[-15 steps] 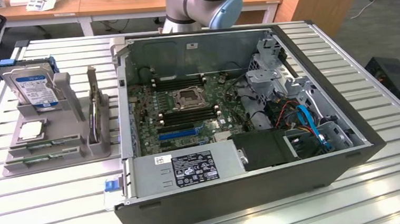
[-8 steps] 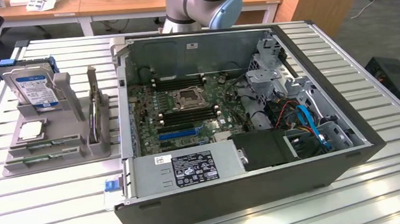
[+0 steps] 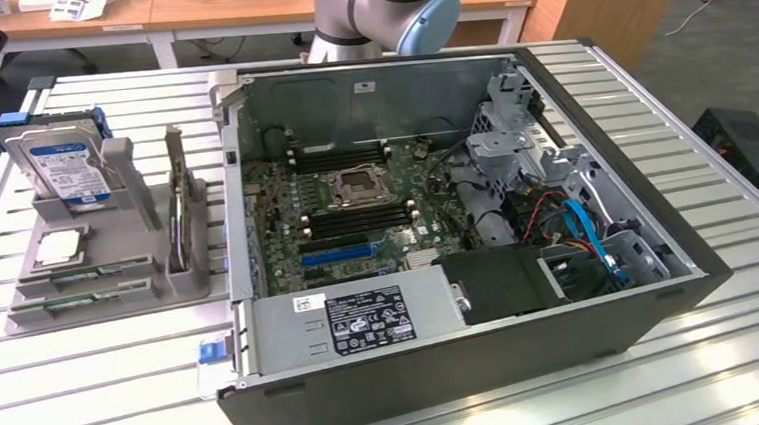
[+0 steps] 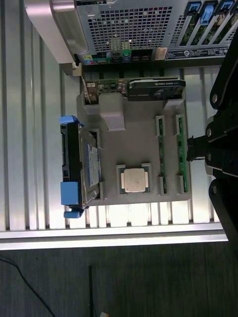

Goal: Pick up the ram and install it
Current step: 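Pick up the ram and move it above insertion slot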

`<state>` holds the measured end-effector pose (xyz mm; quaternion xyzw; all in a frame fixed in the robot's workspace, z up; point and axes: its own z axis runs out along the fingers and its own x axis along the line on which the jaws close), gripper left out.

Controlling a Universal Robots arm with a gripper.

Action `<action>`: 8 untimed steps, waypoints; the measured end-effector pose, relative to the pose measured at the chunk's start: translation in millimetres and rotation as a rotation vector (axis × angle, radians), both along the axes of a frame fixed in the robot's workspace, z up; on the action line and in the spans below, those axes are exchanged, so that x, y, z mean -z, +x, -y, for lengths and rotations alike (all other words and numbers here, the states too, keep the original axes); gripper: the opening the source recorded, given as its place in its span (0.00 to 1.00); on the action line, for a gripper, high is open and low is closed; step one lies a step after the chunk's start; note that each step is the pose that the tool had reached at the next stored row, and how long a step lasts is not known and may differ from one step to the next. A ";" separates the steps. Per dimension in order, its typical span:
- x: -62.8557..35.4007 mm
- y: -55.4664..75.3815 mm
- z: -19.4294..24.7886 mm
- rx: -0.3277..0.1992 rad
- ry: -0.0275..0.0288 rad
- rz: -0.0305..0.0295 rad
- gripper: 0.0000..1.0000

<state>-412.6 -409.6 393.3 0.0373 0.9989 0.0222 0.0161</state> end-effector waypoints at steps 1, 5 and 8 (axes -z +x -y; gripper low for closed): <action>0.0 0.0 0.0 0.000 0.0000 0.0000 0.11; 0.0 0.0 0.0 -0.005 0.0000 0.0000 0.11; 0.0 0.0 0.0 -0.017 0.0000 0.0000 0.11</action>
